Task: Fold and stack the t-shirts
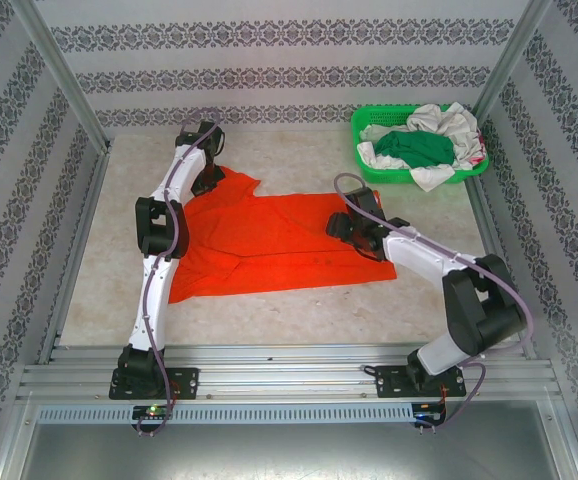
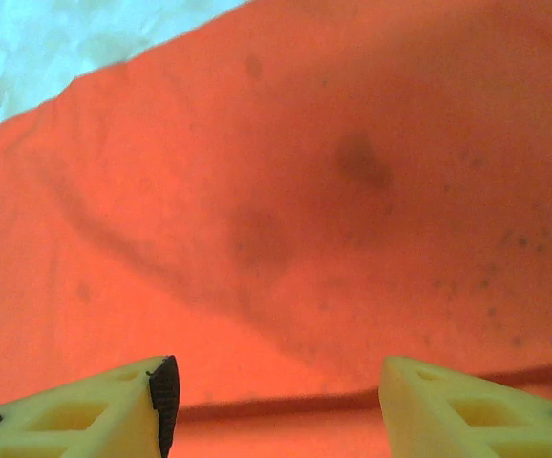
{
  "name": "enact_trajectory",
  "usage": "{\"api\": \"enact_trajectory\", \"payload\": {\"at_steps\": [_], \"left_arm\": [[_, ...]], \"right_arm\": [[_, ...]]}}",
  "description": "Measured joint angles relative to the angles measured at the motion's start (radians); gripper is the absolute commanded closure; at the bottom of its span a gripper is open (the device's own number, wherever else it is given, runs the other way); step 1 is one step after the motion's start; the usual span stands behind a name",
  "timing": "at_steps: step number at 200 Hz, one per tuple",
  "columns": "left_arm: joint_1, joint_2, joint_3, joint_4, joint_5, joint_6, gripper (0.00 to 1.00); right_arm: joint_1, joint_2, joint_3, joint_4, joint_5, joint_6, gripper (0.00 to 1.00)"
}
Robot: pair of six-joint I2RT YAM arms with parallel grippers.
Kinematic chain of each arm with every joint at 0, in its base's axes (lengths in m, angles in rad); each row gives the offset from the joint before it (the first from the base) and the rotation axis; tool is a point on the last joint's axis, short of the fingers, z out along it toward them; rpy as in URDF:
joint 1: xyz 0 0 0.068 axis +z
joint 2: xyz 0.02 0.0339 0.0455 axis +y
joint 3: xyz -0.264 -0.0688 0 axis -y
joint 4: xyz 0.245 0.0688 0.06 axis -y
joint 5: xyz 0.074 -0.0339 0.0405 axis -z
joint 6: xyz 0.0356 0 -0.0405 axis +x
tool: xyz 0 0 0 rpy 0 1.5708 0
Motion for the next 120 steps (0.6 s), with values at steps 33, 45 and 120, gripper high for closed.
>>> {"api": "enact_trajectory", "payload": {"at_steps": [33, 45, 120], "left_arm": [[0.001, -0.005, -0.006, 0.000, -0.001, 0.020, 1.00], [0.001, -0.006, -0.007, 0.000, 0.000, 0.027, 1.00], [0.015, -0.007, -0.010, 0.001, 0.010, 0.056, 1.00]], "right_arm": [[-0.010, 0.141, 0.156, -0.025, 0.047, -0.023, 0.46], [0.005, 0.171, 0.179, -0.024, 0.046, -0.027, 0.46], [0.219, 0.246, 0.155, 0.024, -0.058, -0.003, 0.48]]}}
